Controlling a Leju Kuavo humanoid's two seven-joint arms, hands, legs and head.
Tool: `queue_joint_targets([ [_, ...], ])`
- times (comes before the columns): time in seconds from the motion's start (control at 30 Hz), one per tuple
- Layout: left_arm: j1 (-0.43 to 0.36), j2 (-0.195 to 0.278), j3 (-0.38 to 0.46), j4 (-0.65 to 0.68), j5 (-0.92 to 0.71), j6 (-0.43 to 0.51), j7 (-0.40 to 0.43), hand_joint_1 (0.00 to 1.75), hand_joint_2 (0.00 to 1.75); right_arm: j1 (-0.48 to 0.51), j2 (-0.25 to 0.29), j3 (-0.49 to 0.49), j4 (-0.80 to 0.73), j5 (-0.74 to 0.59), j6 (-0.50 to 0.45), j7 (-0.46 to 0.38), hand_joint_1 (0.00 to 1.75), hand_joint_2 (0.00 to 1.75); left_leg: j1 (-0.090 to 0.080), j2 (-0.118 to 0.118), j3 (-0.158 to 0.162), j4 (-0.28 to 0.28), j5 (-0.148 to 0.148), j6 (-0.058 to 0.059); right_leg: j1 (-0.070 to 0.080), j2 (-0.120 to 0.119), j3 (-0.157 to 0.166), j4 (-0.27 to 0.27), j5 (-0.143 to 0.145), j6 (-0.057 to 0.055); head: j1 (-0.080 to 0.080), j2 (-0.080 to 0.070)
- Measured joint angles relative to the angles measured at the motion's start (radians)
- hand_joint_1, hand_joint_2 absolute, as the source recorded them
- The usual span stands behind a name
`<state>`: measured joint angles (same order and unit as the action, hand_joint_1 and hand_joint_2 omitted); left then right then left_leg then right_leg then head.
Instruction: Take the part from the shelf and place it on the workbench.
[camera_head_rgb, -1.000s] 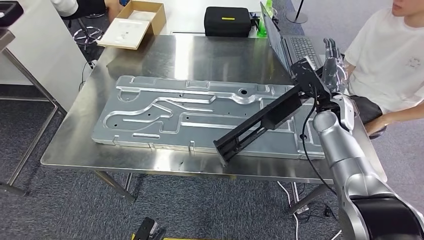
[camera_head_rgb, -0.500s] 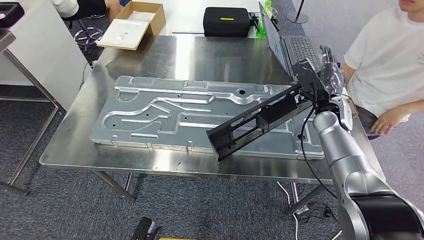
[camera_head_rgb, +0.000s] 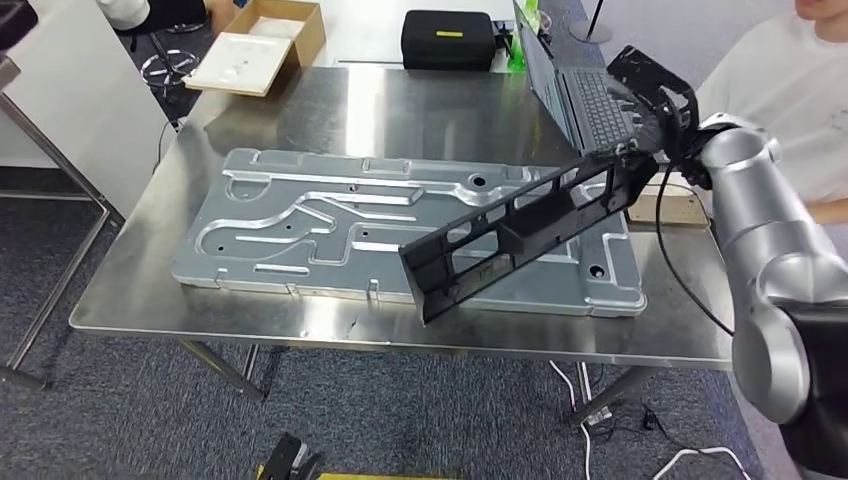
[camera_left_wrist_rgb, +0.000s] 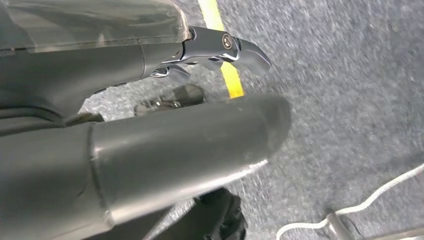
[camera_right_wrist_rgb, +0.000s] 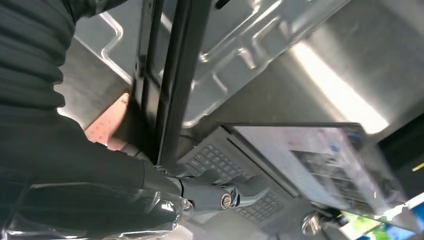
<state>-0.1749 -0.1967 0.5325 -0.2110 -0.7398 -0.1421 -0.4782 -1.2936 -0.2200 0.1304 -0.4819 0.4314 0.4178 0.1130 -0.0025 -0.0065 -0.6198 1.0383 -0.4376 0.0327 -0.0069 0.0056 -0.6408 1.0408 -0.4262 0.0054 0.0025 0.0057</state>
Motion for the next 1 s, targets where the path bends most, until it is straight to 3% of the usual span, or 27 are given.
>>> queue_joint_targets([
  [0.07,0.001,0.001,0.0,0.0,0.0,-0.002,-0.001,0.0,0.0,-0.052,-0.009,0.003,0.024,-0.003,0.026,0.025,0.0,0.0,0.004,0.001,0.005,-0.01,0.007,0.008,-0.002,-0.001,-0.002,0.007,-0.008,0.01,0.0,0.0],
  [0.1,0.0,0.001,0.0,0.0,0.001,-0.002,-0.001,0.0,0.0,-0.076,-0.013,0.005,0.037,-0.004,0.03,0.035,0.0,0.0,0.007,0.001,0.008,-0.016,0.01,0.013,-0.003,-0.001,-0.012,0.032,-0.025,0.014,0.001,0.0],
  [0.2,-0.001,0.001,0.0,0.0,0.001,-0.002,-0.001,0.0,0.0,-0.123,-0.021,0.015,0.072,-0.01,0.031,0.054,0.0,0.0,0.008,0.001,0.011,-0.02,0.013,0.02,-0.007,-0.001,-0.092,0.203,-0.109,0.025,0.001,0.0],
  [0.23,-0.001,0.001,0.0,0.0,0.002,-0.002,-0.001,0.0,0.0,-0.128,-0.022,0.017,0.081,-0.012,0.031,0.058,0.0,0.0,0.008,0.001,0.012,-0.02,0.013,0.02,-0.008,-0.002,-0.117,0.25,-0.122,0.028,0.001,0.0],
  [0.27,0.0,0.001,0.0,0.0,0.002,-0.002,-0.001,0.0,0.0,-0.131,-0.023,0.019,0.089,-0.014,0.033,0.061,0.0,0.0,0.008,0.001,0.012,-0.019,0.012,0.02,-0.009,-0.002,-0.127,0.265,-0.115,0.03,0.001,0.0],
  [0.3,0.0,0.001,0.0,0.0,0.002,-0.002,-0.001,0.0,0.0,-0.133,-0.024,0.02,0.095,-0.015,0.035,0.062,0.0,0.0,0.009,0.001,0.013,-0.018,0.011,0.019,-0.011,-0.003,-0.118,0.242,-0.092,0.031,0.001,0.0],
  [0.37,0.0,0.001,0.0,0.0,0.002,-0.003,-0.001,0.0,0.0,-0.144,-0.025,0.027,0.104,-0.015,0.041,0.063,0.0,0.0,0.008,0.001,0.014,-0.014,0.007,0.014,-0.015,-0.005,-0.058,0.113,-0.025,0.03,0.001,0.0],
  [0.43,-0.002,0.001,0.0,0.0,0.003,-0.003,-0.002,0.0,0.0,-0.156,-0.026,0.038,0.112,-0.013,0.04,0.064,0.0,0.0,0.005,0.0,0.012,-0.01,0.003,0.005,-0.011,-0.006,-0.011,0.015,0.007,0.024,0.001,0.0],
  [0.5,-0.002,0.001,0.0,0.0,0.005,-0.002,-0.003,0.0,0.0,-0.158,-0.025,0.048,0.117,-0.005,-0.002,0.048,0.0,0.0,0.003,0.0,0.011,-0.009,0.002,-0.004,-0.005,-0.004,-0.003,-0.003,0.007,0.014,0.0,0.0],
  [0.6,-0.002,0.0,0.0,0.0,0.01,0.006,-0.005,0.0,0.0,-0.14,-0.011,0.059,0.104,0.012,-0.174,-0.036,0.0,0.0,0.004,0.001,-0.001,0.017,-0.021,-0.019,-0.012,-0.004,0.0,-0.01,0.012,-0.003,0.0,0.0],
  [0.7,-0.001,0.0,0.0,0.0,0.015,0.011,-0.006,0.0,0.0,-0.126,0.009,0.065,0.094,0.02,-0.257,-0.076,0.0,0.0,0.008,0.001,-0.074,0.18,-0.105,-0.028,-0.012,-0.003,0.002,-0.013,0.012,-0.015,0.0,0.0],
  [0.77,0.0,0.0,0.0,0.0,0.016,0.012,-0.006,0.0,0.0,-0.112,0.017,0.067,0.093,0.021,-0.262,-0.08,0.0,0.0,0.008,0.001,-0.113,0.258,-0.123,-0.028,-0.009,-0.002,0.002,-0.012,0.012,-0.016,0.0,0.0],
  [0.8,0.0,0.0,0.0,0.0,0.016,0.013,-0.006,0.0,0.0,-0.104,0.019,0.068,0.091,0.02,-0.273,-0.089,0.0,0.0,0.008,0.001,-0.108,0.244,-0.105,-0.026,-0.008,-0.002,0.002,-0.011,0.012,-0.016,0.0,0.0],
  [0.83,0.001,0.0,0.0,0.0,0.016,0.015,-0.006,0.0,0.0,-0.094,0.021,0.068,0.083,0.016,-0.301,-0.112,0.0,0.0,0.008,0.001,-0.085,0.195,-0.073,-0.022,-0.007,-0.002,0.002,-0.01,0.011,-0.016,0.0,0.0],
  [0.87,0.001,0.0,0.0,0.0,0.016,0.018,-0.006,0.0,0.0,-0.081,0.024,0.067,0.066,0.01,-0.354,-0.154,0.0,0.44,0.008,0.001,-0.052,0.125,-0.041,-0.017,-0.007,-0.002,0.003,-0.009,0.011,-0.015,0.0,0.0],
  [0.9,0.0,0.0,0.0,0.0,0.016,0.022,-0.006,0.0,0.0,-0.061,0.026,0.064,0.04,0.001,-0.425,-0.209,0.0,0.44,0.006,0.001,-0.02,0.061,-0.018,-0.013,-0.004,-0.003,0.003,-0.008,0.01,-0.013,0.0,0.0],
  [0.93,0.001,0.0,0.0,0.0,0.016,0.026,-0.007,0.0,0.44,-0.033,0.031,0.06,0.004,-0.011,-0.497,-0.265,0.0,0.44,0.005,0.001,0.003,0.016,-0.004,-0.01,-0.002,-0.003,0.003,-0.009,0.011,-0.01,0.0,0.0],
  [0.97,0.001,-0.001,0.0,0.0,0.016,0.029,-0.007,0.0,0.87,0.006,0.037,0.054,-0.044,-0.027,-0.559,-0.313,0.0,0.87,0.004,0.001,0.014,-0.006,-0.002,-0.008,-0.001,-0.004,0.005,-0.01,0.011,-0.006,0.0,0.0],
  [1.0,0.003,-0.002,0.001,0.0,0.016,0.032,-0.009,0.0,1.31,0.053,0.043,0.047,-0.099,-0.044,-0.598,-0.349,0.0,0.87,0.003,0.001,0.018,-0.009,-0.002,-0.007,0.001,-0.004,0.007,-0.013,0.012,-0.001,0.0,0.0],
])
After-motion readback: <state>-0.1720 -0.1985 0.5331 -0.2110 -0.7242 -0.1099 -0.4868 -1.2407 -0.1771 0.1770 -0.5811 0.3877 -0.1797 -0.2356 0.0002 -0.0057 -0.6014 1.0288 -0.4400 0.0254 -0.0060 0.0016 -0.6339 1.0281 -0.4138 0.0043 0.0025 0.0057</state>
